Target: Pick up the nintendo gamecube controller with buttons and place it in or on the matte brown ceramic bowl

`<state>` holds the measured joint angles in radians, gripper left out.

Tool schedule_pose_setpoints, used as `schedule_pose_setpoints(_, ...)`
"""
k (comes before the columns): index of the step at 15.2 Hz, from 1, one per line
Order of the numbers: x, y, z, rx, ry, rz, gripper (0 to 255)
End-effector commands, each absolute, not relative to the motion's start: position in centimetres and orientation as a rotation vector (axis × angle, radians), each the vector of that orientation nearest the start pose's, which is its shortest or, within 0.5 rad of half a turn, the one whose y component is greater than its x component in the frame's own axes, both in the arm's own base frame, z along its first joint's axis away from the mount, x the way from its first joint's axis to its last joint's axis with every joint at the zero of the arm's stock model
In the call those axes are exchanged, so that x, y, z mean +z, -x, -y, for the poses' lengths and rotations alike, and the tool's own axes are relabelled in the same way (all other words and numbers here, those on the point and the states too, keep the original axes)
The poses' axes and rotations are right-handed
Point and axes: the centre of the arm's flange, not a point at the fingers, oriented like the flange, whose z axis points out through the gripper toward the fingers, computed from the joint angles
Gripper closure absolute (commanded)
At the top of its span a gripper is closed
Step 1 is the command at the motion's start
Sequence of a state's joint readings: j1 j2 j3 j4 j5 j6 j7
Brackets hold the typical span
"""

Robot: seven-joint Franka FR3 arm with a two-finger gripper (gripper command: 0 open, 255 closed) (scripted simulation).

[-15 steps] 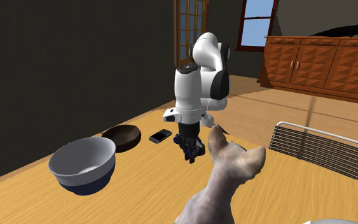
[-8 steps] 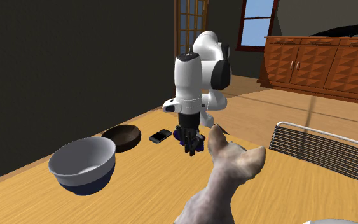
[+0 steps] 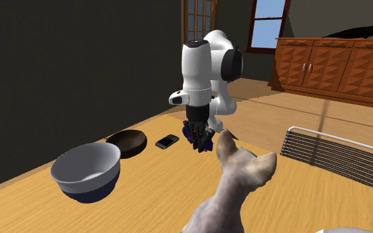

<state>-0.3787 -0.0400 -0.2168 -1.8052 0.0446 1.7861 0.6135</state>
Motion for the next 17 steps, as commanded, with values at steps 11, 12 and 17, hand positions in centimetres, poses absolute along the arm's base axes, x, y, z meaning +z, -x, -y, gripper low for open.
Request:
schedule_pose_setpoints(11,58.1,-41.6,37.5,-0.030,2.534,-1.767,255)
schedule_pose_setpoints(12,58.1,-40.9,38.6,-0.030,2.534,-1.767,255)
schedule_pose_setpoints(17,57.8,-37.3,44.1,-0.030,2.534,-1.767,255)
